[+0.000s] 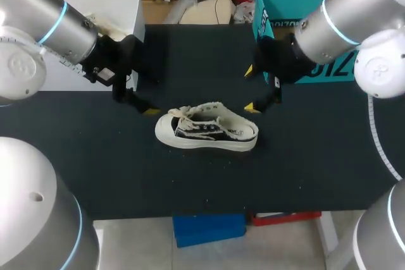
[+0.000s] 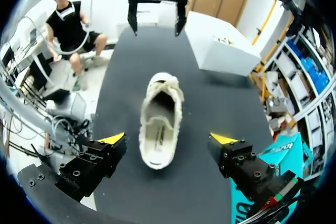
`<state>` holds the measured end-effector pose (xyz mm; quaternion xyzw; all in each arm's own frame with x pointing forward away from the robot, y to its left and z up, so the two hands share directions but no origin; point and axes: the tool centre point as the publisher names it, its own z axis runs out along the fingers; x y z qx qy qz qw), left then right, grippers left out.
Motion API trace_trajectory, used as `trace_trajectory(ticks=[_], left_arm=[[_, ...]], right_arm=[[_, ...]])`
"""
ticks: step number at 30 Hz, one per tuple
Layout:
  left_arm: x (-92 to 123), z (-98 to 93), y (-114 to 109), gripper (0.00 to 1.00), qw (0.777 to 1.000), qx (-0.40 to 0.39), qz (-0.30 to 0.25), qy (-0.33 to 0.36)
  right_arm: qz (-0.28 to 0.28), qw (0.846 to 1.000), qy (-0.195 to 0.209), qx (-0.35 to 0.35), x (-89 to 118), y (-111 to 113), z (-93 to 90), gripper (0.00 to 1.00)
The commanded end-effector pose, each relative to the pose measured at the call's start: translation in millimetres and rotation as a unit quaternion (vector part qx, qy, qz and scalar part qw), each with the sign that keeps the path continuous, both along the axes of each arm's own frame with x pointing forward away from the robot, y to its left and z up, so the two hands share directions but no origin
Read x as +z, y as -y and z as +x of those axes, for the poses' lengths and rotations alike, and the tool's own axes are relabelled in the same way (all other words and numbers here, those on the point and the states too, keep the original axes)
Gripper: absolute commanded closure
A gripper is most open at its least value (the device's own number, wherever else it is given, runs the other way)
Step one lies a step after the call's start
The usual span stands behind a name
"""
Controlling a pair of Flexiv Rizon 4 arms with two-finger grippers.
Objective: Take the shoe out of the shoebox, open the shoe tongue, remove and reinsert the insole, then place the shoe into the shoebox
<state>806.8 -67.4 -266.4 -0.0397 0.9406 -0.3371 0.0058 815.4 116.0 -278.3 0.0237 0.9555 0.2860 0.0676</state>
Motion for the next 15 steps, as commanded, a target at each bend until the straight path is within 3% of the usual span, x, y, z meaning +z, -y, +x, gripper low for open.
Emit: trace_trajectory(ticks=[1, 15], left_arm=[[-1.2, -0.5, 0.0, 0.0, 1.0, 0.0, -0.001, 0.002], [-1.2, -0.5, 0.0, 0.0, 1.0, 0.0, -0.001, 0.002]], right_arm=[[0.11, 0.994, 0.012, 0.013, -23.1, -5.2, 0.2, 0.0], [0.179, 0.983, 0.0, 0.027, -73.7, -14.9, -2.6, 0.0]])
